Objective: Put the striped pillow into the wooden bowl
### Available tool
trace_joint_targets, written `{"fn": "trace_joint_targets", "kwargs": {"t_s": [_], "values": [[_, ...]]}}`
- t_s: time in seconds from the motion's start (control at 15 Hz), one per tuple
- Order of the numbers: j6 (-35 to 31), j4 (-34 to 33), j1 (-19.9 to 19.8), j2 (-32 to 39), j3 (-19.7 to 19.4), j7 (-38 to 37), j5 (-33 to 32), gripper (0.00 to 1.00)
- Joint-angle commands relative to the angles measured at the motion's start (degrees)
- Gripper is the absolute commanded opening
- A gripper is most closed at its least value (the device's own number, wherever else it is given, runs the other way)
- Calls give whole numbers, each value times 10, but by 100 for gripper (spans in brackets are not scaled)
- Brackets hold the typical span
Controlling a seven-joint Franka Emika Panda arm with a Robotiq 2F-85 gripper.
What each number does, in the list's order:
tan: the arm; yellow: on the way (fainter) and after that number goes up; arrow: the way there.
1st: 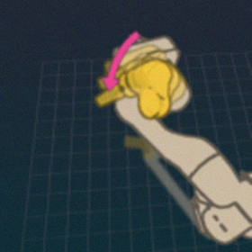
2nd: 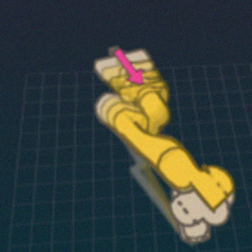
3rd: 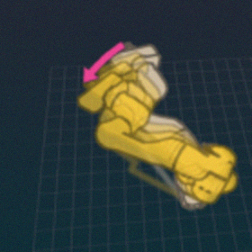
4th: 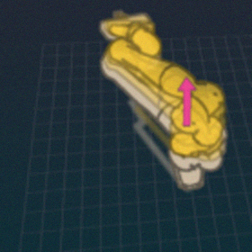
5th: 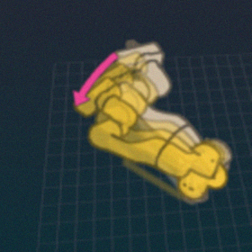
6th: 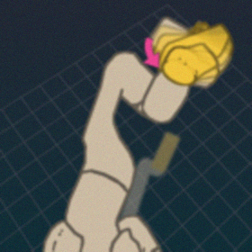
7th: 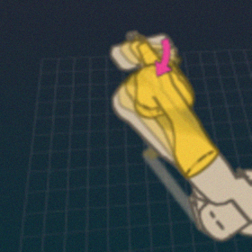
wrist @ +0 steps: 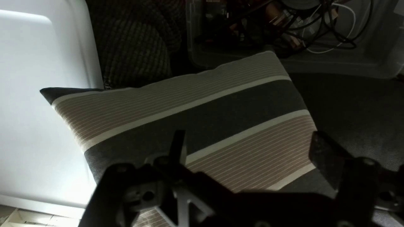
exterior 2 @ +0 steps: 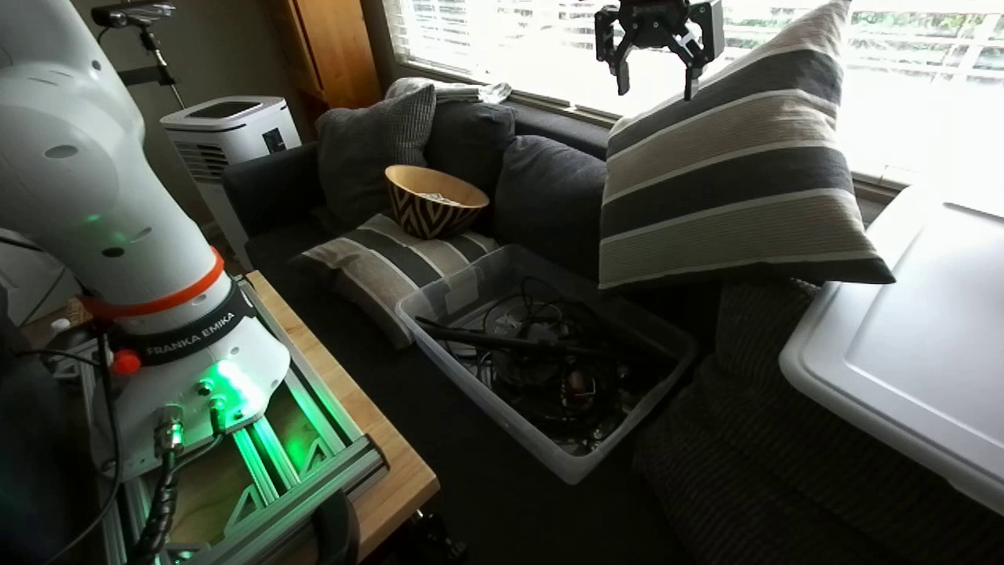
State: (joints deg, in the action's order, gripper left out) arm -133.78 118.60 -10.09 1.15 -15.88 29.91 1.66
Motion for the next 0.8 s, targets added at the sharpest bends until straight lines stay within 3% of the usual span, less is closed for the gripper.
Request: {"fn": "trace_joint_targets", "kwargs": {"t_s": [0.0,0.4,0.73], "values": [[5,-43,-6,38,21,-65,19,100],[-79,-136,-3,140,46,-222,15,100],[-124,-208,-8,222,51,-276,13,100]]}}
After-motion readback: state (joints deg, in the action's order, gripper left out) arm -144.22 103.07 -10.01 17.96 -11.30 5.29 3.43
